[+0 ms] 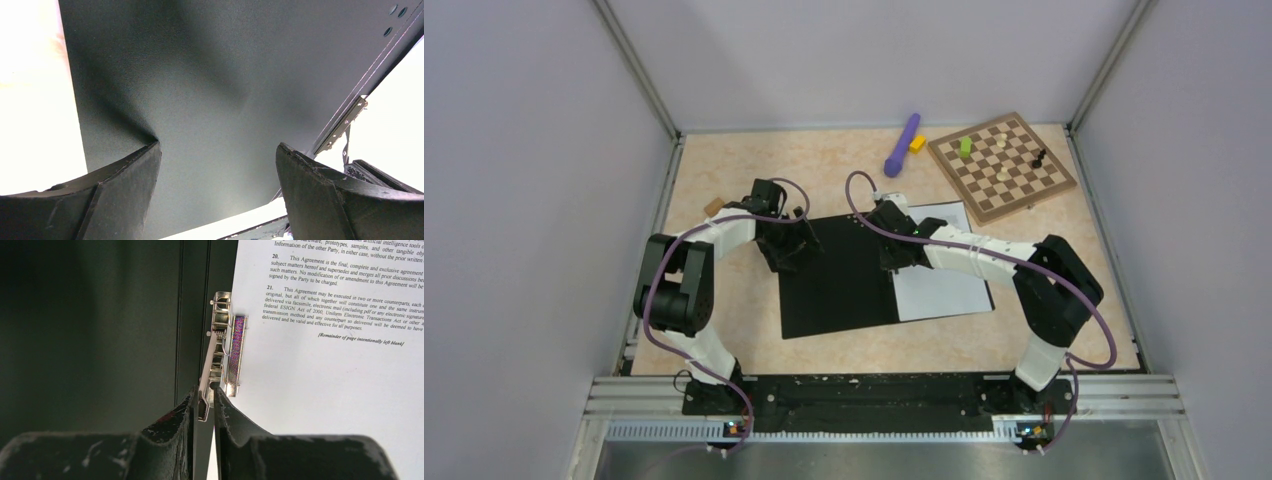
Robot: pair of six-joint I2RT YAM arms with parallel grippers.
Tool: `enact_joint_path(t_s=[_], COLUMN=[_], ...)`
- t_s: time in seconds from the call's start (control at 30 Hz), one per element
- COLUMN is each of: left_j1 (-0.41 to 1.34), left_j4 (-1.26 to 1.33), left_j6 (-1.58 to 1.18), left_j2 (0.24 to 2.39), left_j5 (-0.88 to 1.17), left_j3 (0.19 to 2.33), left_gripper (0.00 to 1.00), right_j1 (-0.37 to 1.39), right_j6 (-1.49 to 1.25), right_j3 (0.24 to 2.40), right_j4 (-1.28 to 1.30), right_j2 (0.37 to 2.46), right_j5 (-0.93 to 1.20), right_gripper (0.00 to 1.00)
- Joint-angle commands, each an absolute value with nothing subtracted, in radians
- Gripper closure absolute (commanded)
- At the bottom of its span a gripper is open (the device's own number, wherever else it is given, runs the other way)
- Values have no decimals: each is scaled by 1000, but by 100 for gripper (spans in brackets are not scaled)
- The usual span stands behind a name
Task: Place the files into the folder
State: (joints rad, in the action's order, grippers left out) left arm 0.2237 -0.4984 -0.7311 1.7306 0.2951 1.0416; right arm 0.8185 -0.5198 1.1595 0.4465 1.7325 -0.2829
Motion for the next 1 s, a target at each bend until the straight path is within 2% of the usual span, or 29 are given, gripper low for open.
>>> enact_joint_path(t_s=[0.0,0.97], left_j1=[241,241], left_j4=[-478,-486], left_j6=[-720,-720], left_j2=[1809,1806], left_j5=[257,252], left_j3=[999,1003], left_gripper=[10,10], right_j1=[833,834], right_j6=[-512,-517], right_j3=[1184,1313], right_j4=[541,556], right_j2=[1709,1785], right_j5=[-262,-261], right_gripper=[83,81])
